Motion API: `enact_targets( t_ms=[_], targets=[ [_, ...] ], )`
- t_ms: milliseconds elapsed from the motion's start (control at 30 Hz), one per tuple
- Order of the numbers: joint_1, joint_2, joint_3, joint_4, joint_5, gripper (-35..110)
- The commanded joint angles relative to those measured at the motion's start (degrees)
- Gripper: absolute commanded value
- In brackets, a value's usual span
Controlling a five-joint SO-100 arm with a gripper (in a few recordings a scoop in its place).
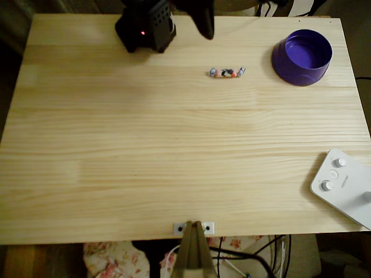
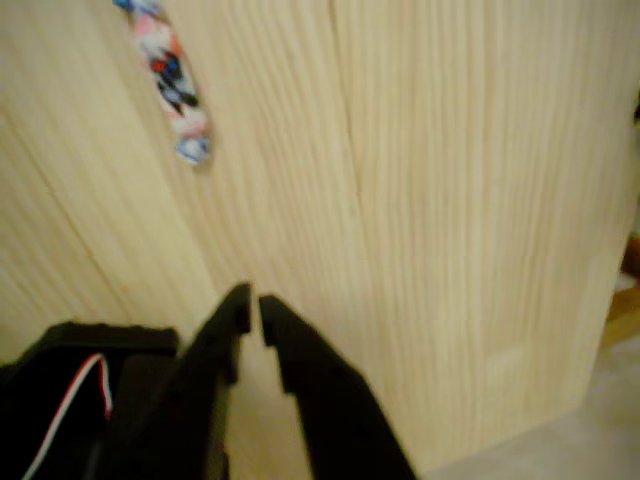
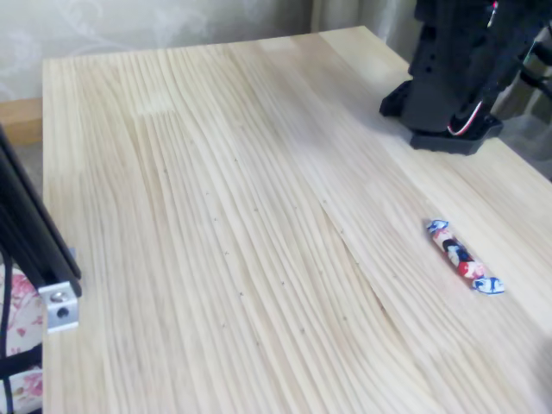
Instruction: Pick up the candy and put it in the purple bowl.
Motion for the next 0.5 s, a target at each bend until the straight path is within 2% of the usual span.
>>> enact_targets(
  t_ms=[0, 200, 467],
  targets=[
    [-2.8, -1.1, 1.5, -3.9, -0.4, -1],
    [-5.0, -6.7, 2.4, -9.1, 1.7, 1],
    [-9.8, -13.3, 4.4, -11.4, 6.9, 10]
  ],
)
